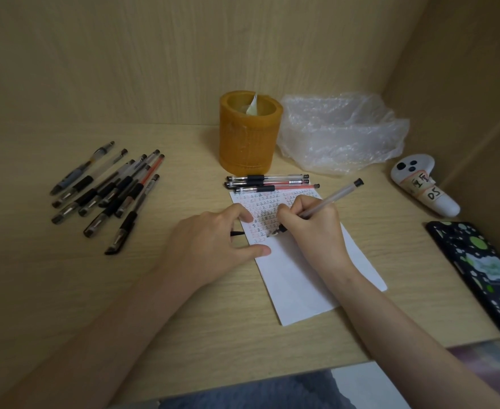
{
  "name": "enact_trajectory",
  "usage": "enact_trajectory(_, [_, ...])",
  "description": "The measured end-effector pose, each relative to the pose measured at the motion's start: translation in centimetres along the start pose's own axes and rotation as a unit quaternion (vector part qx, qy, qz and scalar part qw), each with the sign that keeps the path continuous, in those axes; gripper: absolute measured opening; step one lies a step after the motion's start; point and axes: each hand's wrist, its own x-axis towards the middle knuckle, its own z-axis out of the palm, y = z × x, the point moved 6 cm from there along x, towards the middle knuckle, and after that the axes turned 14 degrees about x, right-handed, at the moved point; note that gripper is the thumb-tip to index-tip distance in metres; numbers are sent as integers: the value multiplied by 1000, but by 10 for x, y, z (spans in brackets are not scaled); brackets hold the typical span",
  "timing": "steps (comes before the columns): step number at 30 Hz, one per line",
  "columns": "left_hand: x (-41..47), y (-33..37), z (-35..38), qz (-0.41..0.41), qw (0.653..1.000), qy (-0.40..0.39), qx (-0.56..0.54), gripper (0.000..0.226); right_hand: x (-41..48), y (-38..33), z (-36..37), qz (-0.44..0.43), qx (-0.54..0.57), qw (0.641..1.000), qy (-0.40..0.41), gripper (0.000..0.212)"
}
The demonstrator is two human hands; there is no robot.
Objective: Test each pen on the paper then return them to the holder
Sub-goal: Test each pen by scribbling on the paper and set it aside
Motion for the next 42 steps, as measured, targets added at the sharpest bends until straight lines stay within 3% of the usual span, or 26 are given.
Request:
enact_trajectory(13, [-1, 2, -2, 1, 1000, 0, -2, 59, 0, 1, -2, 4, -2, 1000, 5, 33])
enact_trajectory(16, [-2, 2, -4, 5, 1000, 17, -6, 58, 3, 0, -5, 11, 55, 998, 10, 36])
enact_trajectory(20, [-3, 6, -11, 33, 984, 54, -165, 35, 5, -7, -6, 39, 197, 979, -30, 22])
enact_trajectory(23, [-2, 8, -9, 48, 966, 30, -253, 38, 5, -9, 0, 70, 282, 954, -69, 23])
enact_trajectory(27, [-2, 13, -6, 79, 957, 25, -277, 47, 3, -12, 3, 65, 266, 959, -70, 42])
enact_trajectory(35, [-2, 14, -4, 97, 951, 33, -292, 55, -1, -11, 11, 60, 211, 970, -108, 10])
enact_trajectory(38, [-1, 13, -7, 83, 951, 43, -296, 55, -3, -13, 14, 50, 194, 970, -138, 12])
enact_trajectory(42, [0, 2, -11, 18, 950, 78, -301, 29, -2, -16, 11, 43, 188, 972, -133, 6])
